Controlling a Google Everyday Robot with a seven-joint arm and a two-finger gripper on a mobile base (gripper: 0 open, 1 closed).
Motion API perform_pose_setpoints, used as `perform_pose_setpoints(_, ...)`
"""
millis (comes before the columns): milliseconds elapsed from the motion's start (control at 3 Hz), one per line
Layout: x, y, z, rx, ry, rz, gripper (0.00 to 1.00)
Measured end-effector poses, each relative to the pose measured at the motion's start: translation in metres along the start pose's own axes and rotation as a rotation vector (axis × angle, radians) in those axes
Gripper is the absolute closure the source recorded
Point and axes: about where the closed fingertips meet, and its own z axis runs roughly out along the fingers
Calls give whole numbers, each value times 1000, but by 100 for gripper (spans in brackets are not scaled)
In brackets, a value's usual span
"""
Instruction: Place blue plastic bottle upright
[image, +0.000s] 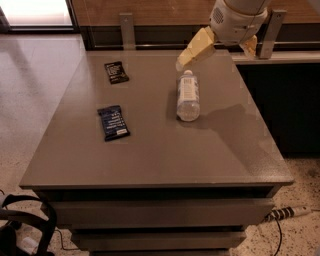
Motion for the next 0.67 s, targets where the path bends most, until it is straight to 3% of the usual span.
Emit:
perform_pose_setpoints(333,-9,5,18,-45,46,72,0)
perform_pose_setpoints(667,-26,22,57,-100,157,228,0)
